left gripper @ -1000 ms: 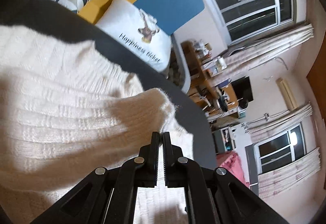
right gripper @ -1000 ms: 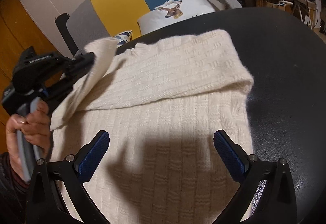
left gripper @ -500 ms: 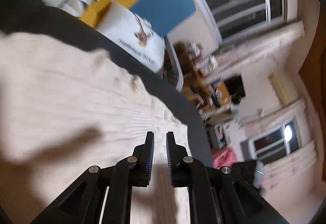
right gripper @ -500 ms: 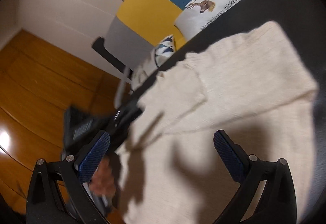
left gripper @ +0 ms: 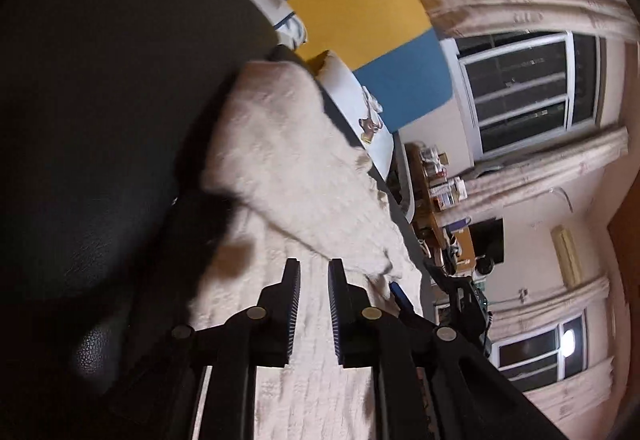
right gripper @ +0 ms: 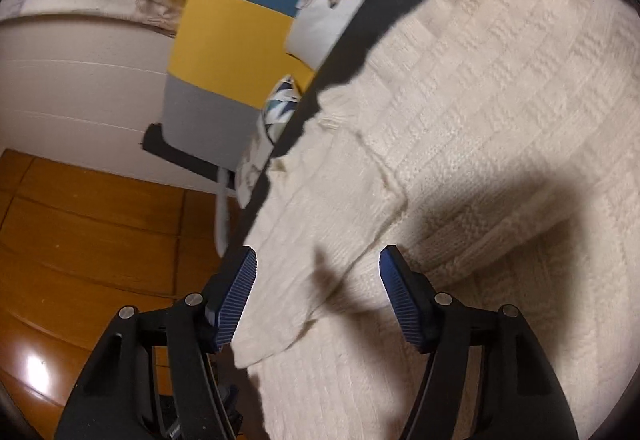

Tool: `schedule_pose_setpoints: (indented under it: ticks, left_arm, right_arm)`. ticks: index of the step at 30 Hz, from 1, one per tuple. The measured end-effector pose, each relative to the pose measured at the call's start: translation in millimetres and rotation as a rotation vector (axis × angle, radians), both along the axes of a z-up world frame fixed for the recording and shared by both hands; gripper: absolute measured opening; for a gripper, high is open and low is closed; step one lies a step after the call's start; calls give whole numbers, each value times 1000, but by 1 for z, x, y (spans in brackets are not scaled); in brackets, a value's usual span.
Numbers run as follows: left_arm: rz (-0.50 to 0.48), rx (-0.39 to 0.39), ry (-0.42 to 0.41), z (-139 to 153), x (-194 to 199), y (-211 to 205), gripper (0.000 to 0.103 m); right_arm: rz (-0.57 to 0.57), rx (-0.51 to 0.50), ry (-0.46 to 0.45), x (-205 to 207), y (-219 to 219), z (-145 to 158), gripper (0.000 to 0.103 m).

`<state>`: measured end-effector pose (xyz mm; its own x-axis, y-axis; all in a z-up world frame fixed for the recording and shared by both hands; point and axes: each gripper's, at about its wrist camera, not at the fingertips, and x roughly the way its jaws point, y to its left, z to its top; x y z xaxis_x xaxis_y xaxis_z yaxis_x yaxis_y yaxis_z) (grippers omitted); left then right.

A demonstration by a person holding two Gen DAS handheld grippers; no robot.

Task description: Fold clothes

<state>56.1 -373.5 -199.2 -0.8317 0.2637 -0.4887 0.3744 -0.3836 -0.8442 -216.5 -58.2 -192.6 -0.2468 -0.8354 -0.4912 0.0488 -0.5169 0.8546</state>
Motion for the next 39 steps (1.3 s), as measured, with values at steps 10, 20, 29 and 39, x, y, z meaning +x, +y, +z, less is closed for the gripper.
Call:
schedule_pose_setpoints:
  ticks: [10,20,29,39]
  left_arm:
    - [181,287,63,-37,15,-20,21]
    - [321,461,81,-57,-1,-19,22]
    - [352,405,37,-44,-11,-6,22]
    - [414,385,-31,-49,-22,-16,22]
  right_arm:
    - [4,162,34,-14,-32,1,9]
    - [120,122,262,-12,-54,93,9]
    - [175,40,386,-11,-86,179,9]
    - [181,39,457,-11,-62,212,9]
